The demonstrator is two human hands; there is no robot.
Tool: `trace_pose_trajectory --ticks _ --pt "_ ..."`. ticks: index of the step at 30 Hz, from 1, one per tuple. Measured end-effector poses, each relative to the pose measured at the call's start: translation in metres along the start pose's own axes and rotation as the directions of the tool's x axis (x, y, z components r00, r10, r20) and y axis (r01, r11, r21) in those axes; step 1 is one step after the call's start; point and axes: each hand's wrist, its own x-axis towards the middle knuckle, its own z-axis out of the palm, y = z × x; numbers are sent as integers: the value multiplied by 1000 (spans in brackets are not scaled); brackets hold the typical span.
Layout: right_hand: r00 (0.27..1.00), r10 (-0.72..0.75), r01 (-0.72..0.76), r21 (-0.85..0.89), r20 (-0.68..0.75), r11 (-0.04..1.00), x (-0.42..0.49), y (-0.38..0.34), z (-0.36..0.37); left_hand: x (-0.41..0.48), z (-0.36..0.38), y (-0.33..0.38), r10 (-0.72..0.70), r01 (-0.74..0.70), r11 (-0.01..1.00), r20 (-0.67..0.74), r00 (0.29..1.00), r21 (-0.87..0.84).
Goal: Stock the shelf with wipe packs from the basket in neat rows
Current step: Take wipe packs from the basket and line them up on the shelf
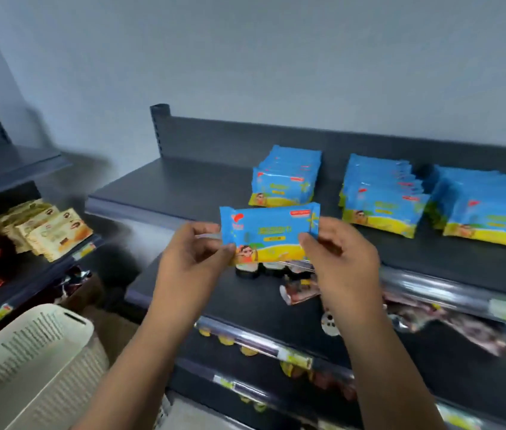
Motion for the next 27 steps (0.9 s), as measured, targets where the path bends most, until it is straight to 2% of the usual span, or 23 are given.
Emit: trace_pose_trajectory --ticks 4,7,11,14,17,20,23,27 --pt "987 14 -20 -35 -157 999 21 11 -110 -5 108 7 32 -35 999 155 987 19" --pt "976 5 -22 -75 -216 997 39 21 -188 -12 191 9 48 -63 996 216 975 63" --pt "961 37 -74 -128 -275 989 63 36 -276 -23 289 4 95 -113 991 213 972 73" --pt "969 60 -112 -209 -238 972 81 41 -324 -27 343 -3 68 -88 991 179 982 103" --pt "976 72 -132 -294 -205 947 100 46 -350 -26 381 -9 50 -66 984 101 994 163" --pt "977 81 -150 -372 -195 916 118 51 -358 -15 408 -9 -28 21 976 31 999 216" --pt "975 113 -188 -432 -193 882 134 60 -355 2 420 -9 -134 120 949 27 991 290" --pt "963 146 -240 -474 -225 848 143 67 -348 17 422 -12 -165 128 930 80 983 346"
